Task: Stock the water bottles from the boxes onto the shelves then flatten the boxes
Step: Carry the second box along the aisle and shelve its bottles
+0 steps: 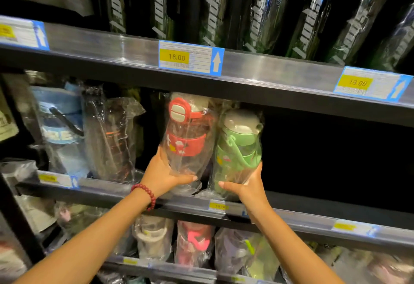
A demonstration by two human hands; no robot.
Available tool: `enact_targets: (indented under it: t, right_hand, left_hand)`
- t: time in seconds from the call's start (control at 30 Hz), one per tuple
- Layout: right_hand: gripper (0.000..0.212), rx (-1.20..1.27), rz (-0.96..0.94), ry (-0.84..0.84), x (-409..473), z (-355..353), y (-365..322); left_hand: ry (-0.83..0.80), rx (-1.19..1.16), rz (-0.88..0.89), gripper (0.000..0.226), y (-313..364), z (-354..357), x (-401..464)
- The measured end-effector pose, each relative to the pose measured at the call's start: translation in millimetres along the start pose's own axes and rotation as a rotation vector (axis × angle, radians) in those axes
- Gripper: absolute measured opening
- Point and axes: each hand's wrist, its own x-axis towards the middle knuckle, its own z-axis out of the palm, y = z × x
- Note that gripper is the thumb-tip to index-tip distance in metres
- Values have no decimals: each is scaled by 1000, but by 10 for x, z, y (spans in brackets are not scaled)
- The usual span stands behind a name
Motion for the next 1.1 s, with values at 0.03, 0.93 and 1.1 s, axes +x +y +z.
enact_targets:
  t: [0.03,0.93,1.1]
  right_hand:
    - [94,-20,-2,0,-7,23,-14]
    - [86,-237,57,13,-122,404,-253]
    - [90,-231,69,11,-122,399,-246]
  left_hand:
    - [3,6,-22,106,-10,-30,7]
    - [-148,24,-109,128,-220,-300,-7]
    - [-176,13,-93,91,-238,-416,11]
